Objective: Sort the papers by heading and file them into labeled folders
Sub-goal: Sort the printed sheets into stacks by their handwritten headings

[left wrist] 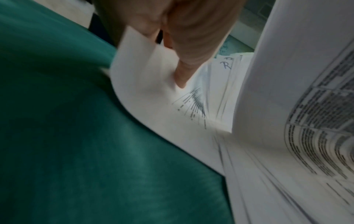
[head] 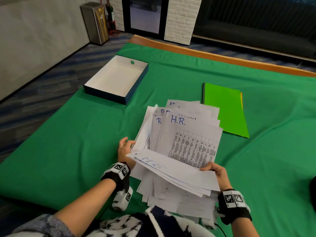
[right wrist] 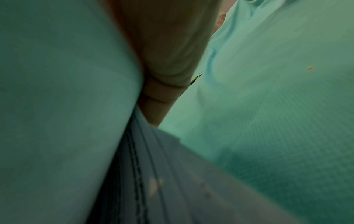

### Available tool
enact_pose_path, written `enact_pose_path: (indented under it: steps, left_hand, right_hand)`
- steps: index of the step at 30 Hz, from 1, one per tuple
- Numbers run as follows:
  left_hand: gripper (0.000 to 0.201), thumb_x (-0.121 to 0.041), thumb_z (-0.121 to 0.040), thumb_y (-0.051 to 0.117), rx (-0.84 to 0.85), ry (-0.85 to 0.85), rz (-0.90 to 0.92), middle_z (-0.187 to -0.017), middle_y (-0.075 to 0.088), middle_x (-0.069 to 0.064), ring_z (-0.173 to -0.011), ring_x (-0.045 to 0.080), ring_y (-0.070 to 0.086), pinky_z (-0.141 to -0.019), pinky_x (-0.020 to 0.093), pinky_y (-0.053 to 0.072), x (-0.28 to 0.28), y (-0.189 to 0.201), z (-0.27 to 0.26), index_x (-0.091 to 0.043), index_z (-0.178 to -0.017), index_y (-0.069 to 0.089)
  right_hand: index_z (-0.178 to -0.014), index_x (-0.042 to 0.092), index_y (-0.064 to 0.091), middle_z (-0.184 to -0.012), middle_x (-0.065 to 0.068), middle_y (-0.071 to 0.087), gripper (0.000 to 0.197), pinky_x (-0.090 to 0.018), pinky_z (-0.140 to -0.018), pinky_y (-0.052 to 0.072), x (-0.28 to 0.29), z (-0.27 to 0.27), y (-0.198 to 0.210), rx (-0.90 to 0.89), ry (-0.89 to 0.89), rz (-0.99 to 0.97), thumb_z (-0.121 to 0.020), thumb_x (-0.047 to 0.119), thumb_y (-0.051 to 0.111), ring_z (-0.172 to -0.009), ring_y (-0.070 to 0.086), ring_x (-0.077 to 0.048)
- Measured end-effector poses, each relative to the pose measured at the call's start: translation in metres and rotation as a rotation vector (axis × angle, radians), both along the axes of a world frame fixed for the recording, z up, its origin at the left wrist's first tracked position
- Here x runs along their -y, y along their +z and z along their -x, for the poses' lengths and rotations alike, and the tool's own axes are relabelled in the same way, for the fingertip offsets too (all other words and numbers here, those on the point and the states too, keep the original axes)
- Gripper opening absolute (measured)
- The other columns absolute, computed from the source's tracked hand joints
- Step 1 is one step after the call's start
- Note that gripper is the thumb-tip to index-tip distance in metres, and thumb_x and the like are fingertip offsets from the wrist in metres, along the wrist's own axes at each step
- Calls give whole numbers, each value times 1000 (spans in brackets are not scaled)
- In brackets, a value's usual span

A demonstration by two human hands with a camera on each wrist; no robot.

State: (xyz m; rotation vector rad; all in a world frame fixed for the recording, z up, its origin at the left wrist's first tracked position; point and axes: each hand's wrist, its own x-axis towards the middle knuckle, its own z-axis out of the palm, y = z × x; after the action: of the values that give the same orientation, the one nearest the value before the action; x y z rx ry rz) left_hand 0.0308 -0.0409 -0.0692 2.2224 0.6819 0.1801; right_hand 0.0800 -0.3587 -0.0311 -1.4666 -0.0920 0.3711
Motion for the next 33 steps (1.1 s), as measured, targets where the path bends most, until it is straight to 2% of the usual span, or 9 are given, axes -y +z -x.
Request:
enact_pose_path:
  steps: [4,11,15,18,20,22,25,29,33]
  left_hand:
    - [39,-8,-73,74,113,-92,-26,-138,41,15,-125,30,41,-103,32,29,0,18,-21,-4,-111,63]
    - [37,-14,-81,68,247,-334,14,-123,59,4,-106,16,58,-96,34,48,2,58,-64,-15,-117,62]
    - [53,-19,-83,67,155,-477,-52,-136,51,4,-119,18,51,-104,29,38,7,72,-88,-13,-133,49]
    - [66,-22,-84,66,86,-534,-85,-144,40,6,-130,20,41,-109,30,30,7,75,-100,-13,-141,36]
    - [65,-23,-83,67,89,-555,-82,-142,44,4,-129,19,42,-111,33,31,6,78,-103,-14,-140,38]
    - [64,-22,-79,72,115,-531,-23,-129,56,0,-122,17,50,-107,34,36,6,78,-105,-14,-135,43]
    - [73,-20,-74,76,99,-487,33,-130,53,3,-120,18,50,-102,36,41,6,75,-105,-14,-137,39]
    - [67,-12,-83,64,19,-591,-93,-146,38,7,-133,22,37,-111,32,30,4,73,-111,-14,-142,33]
    - [56,-10,-92,48,-161,-702,-198,-149,33,10,-137,22,33,-112,30,24,7,79,-125,-11,-144,28]
  right_hand:
    - [-47,13,66,-51,-2,63,53,-19,-41,47,1,-2,-3,-7,-3,-3,-18,49,93,-45,58,-11]
    - [-47,13,65,-52,-2,62,52,-22,-44,48,0,-4,-1,-8,33,33,-21,47,93,-47,57,-12]
    - [-48,13,64,-56,-2,63,48,-25,-48,51,0,-6,-3,-5,50,64,-24,44,94,-51,59,-15]
    - [-47,13,64,-56,-1,63,31,-24,-48,51,-1,-8,-3,0,77,95,-36,17,93,-51,59,-13]
    - [-48,13,65,-56,0,63,21,-22,-48,50,-1,-9,-4,6,78,98,-48,4,83,-50,59,-12]
    - [-48,14,65,-55,0,63,16,-22,-48,50,0,-10,-5,-3,80,93,-51,4,77,-50,58,-11]
    - [-49,14,65,-56,-1,63,25,-22,-48,49,1,-10,-5,-23,99,98,-43,14,89,-51,58,-11]
    - [-47,12,65,-53,1,60,37,-20,-45,46,0,-11,-4,-6,111,116,-61,-22,70,-47,55,-7]
    - [-49,8,63,-53,0,59,39,-20,-45,46,-1,-12,-2,1,110,131,-65,-28,64,-47,55,-7]
